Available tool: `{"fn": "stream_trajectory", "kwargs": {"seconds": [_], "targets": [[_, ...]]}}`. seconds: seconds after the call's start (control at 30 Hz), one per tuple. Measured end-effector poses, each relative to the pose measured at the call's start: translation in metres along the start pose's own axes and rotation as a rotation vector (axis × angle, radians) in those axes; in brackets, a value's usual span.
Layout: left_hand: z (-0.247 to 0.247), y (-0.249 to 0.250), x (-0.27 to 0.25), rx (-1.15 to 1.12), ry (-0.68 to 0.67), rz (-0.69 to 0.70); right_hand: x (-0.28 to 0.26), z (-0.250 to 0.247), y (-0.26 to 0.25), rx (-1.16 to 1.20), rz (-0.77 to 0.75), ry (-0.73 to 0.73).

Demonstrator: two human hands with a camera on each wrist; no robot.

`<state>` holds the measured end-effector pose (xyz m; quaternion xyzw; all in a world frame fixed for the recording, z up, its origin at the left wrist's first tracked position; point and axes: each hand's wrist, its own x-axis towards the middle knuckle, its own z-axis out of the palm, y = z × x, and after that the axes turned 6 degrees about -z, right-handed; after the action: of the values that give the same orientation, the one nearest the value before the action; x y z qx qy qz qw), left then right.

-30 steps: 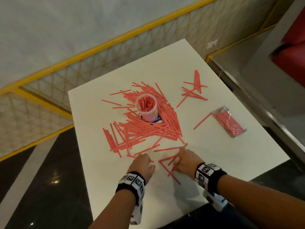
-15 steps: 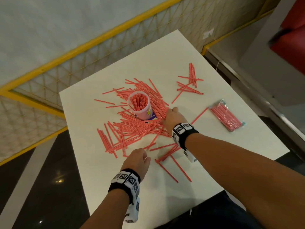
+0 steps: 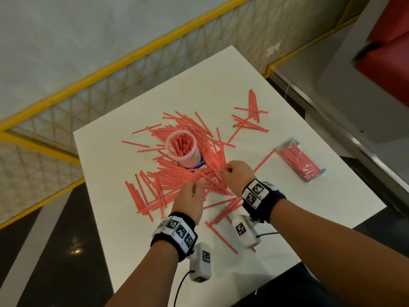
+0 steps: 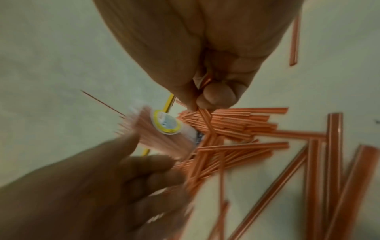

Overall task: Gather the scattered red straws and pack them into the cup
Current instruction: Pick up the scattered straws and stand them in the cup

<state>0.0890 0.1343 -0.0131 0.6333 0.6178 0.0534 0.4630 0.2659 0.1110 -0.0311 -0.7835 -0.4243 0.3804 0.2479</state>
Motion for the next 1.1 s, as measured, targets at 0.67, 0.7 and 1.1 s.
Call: {"fn": "stream_trajectory", "kwargs": {"seconds": [0.67, 0.7, 1.1], "targets": [[-0.011, -0.010, -0.026, -0.514, -0.107, -0.436, -0.009, -0.009, -0.003, -0.217, 0.010, -0.022], [-0.013, -0.012, -0.030, -0.490, -0.126, -0.428, 0.001, -0.009, -0.006, -0.270, 0.063, -0.050], [-0.019, -0.031, -0.055, -0.445, -0.094, -0.451, 0.032, 0.043, -0.016, -0.427, 0.072, -0.134]]}}
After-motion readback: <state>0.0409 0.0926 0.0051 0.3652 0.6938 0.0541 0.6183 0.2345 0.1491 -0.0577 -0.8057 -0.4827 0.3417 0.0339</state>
